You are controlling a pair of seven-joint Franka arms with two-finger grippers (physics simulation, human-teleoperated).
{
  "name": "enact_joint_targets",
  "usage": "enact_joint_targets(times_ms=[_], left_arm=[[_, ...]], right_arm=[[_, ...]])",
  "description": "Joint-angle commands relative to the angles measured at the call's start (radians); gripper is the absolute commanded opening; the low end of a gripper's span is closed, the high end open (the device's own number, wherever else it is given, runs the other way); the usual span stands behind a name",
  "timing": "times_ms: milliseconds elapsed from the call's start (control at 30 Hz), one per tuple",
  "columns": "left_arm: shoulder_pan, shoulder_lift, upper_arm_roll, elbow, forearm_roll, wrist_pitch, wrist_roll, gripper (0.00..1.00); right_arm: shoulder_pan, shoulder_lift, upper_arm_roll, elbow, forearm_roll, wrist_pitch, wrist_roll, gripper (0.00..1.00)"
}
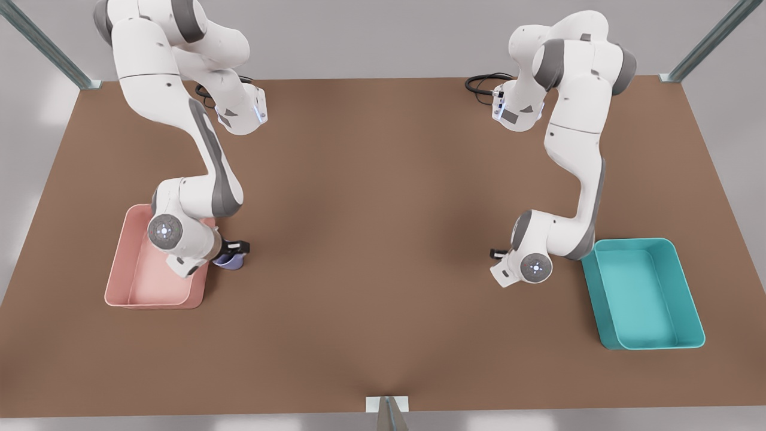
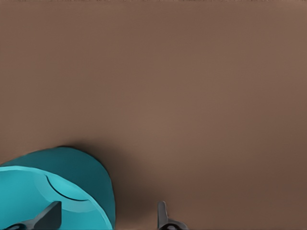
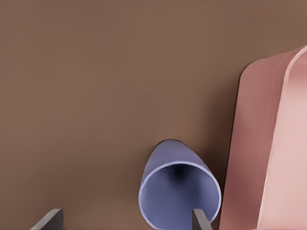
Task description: Put the bowls and cups in different boxes
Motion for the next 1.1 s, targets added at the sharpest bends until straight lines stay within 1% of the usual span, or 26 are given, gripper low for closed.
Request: enact_joint_targets(times_ms=[0, 33, 100, 167, 267, 300, 367, 400, 433, 467, 533, 633, 800, 933, 967, 1000, 1033, 1067], left_arm=[[0.0, 0.004, 0.001, -0.003, 0.002, 0.109, -0.015, 0.68], [0.002, 0.004, 0.001, -0.003, 0.002, 0.102, -0.011, 0.48], [0.002, 0.004, 0.001, 0.0, 0.002, 0.102, -0.009, 0.32], [0.002, 0.001, 0.003, 0.005, 0.002, 0.086, -0.011, 0.21], [0.002, -0.015, 0.01, 0.011, 0.002, 0.049, -0.012, 0.21], [0.002, -0.033, 0.021, 0.026, 0.007, -0.006, -0.012, 0.21], [0.019, -0.084, 0.03, 0.125, 0.088, -0.207, -0.012, 0.21], [0.072, -0.108, 0.027, 0.187, 0.105, -0.281, -0.012, 0.21], [0.14, -0.122, 0.023, 0.255, 0.106, -0.327, -0.008, 0.21], [0.168, -0.122, 0.024, 0.298, 0.11, -0.338, -0.006, 0.21], [0.266, -0.09, 0.029, 0.382, 0.108, -0.313, -0.006, 0.21], [0.361, -0.03, 0.029, 0.393, 0.108, -0.208, 0.026, 0.21], [0.407, 0.1, 0.029, 0.393, 0.11, -0.045, 0.049, 0.21], [0.43, 0.143, 0.029, 0.39, 0.108, 0.018, 0.058, 0.21], [0.43, 0.151, 0.029, 0.39, 0.108, 0.023, 0.055, 0.21], [0.433, 0.16, 0.029, 0.39, 0.108, 0.05, 0.058, 0.21], [0.433, 0.171, 0.029, 0.39, 0.108, 0.053, 0.054, 0.21], [0.433, 0.182, 0.029, 0.392, 0.108, 0.066, 0.054, 0.21]], right_arm=[[0.002, -0.015, 0.0, -0.051, 0.001, 0.254, 0.072, 1.0], [0.002, -0.018, 0.0, -0.07, 0.001, 0.281, 0.072, 1.0], [0.009, -0.015, 0.0, -0.082, 0.001, 0.279, 0.072, 1.0], [0.009, -0.009, 0.0, -0.096, 0.003, 0.276, 0.072, 1.0], [0.012, -0.006, 0.0, -0.123, 0.001, 0.268, 0.072, 1.0], [0.012, -0.006, 0.0, -0.133, 0.001, 0.268, 0.072, 1.0], [0.012, -0.005, 0.0, -0.149, 0.001, 0.276, 0.072, 1.0], [0.009, -0.005, 0.0, -0.157, 0.001, 0.276, 0.072, 1.0], [0.006, -0.003, 0.0, -0.163, 0.003, 0.278, 0.072, 1.0], [0.005, -0.002, 0.0, -0.172, 0.001, 0.278, 0.072, 1.0], [0.005, 0.006, 0.0, -0.179, 0.001, 0.279, 0.072, 1.0], [0.006, 0.02, 0.0, -0.174, 0.003, 0.285, 0.072, 1.0], [0.009, 0.058, 0.0, -0.163, 0.007, 0.291, 0.072, 1.0], [0.008, 0.067, 0.0, -0.165, 0.007, 0.297, 0.072, 1.0], [0.008, 0.067, 0.0, -0.165, 0.007, 0.297, 0.072, 0.98], [0.008, 0.069, 0.0, -0.163, 0.006, 0.299, 0.069, 0.77], [0.008, 0.071, 0.0, -0.165, 0.006, 0.304, 0.069, 0.6], [0.008, 0.071, 0.0, -0.163, 0.006, 0.304, 0.069, 0.46]])
